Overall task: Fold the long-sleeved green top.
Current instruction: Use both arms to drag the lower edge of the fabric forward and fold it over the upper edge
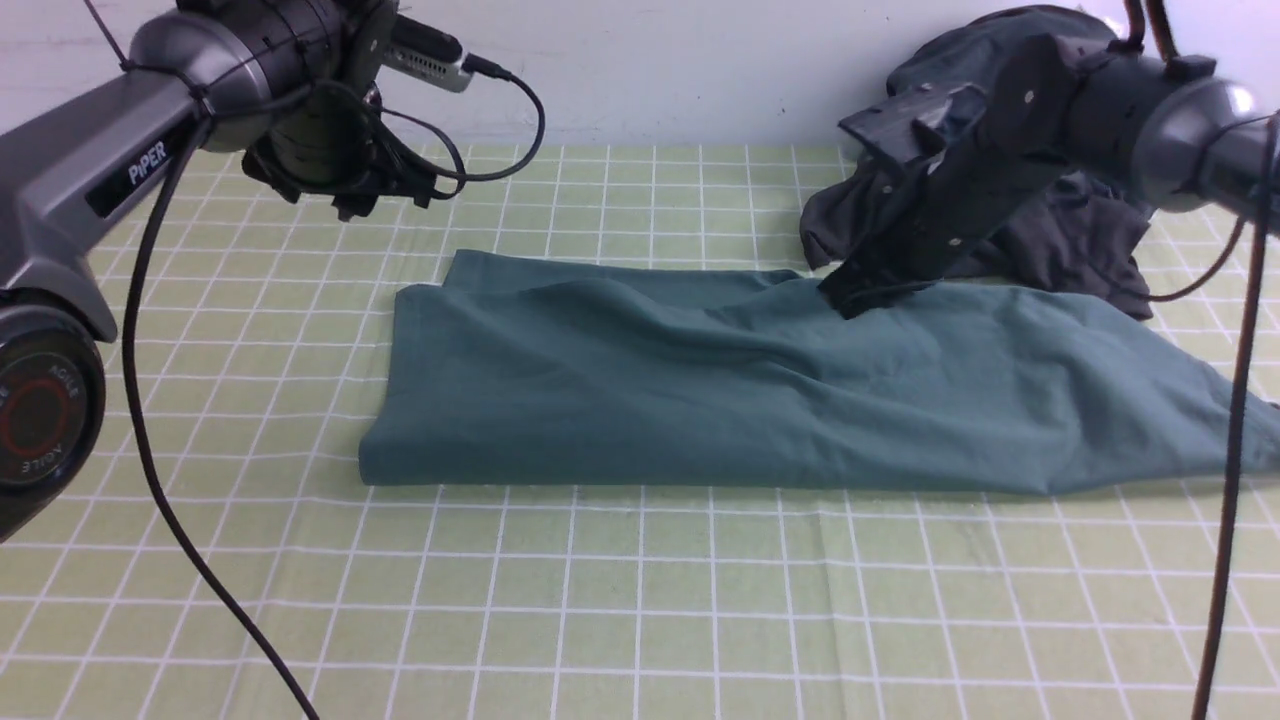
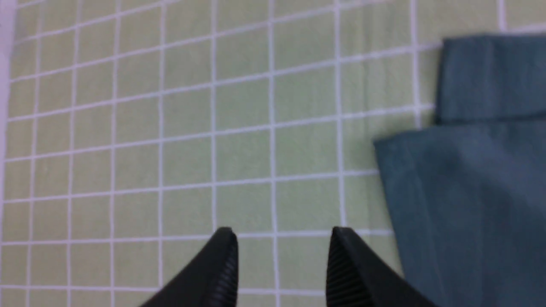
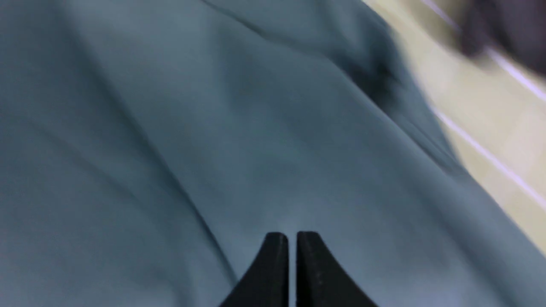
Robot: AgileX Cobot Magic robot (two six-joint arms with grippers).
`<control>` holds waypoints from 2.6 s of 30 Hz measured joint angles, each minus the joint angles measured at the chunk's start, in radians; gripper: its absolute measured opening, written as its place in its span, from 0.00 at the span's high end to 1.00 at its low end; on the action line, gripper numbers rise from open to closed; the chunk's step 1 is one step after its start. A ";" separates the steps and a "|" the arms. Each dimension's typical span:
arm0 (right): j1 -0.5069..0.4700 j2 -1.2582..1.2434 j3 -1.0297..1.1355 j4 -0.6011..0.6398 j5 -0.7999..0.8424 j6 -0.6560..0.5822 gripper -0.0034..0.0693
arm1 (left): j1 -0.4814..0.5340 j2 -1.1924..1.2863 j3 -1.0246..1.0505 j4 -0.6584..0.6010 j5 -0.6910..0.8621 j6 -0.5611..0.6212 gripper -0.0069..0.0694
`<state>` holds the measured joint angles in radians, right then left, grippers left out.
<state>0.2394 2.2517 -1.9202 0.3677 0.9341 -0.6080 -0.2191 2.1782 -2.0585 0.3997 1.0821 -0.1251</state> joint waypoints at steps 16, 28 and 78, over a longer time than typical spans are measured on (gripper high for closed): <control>0.017 0.103 0.000 -0.017 -0.347 -0.046 0.44 | 0.000 0.048 0.002 -0.205 -0.017 0.108 0.71; 0.015 0.134 -0.008 0.013 -0.372 -0.044 0.96 | 0.000 0.060 0.002 -0.206 -0.014 0.105 0.70; -0.092 -0.055 -0.061 0.019 -0.027 0.103 0.82 | 0.012 0.230 0.000 -0.008 -0.404 -0.238 0.91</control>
<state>0.1475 2.1971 -1.9810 0.3862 0.9066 -0.5047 -0.2074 2.4080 -2.0586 0.3919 0.6783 -0.3631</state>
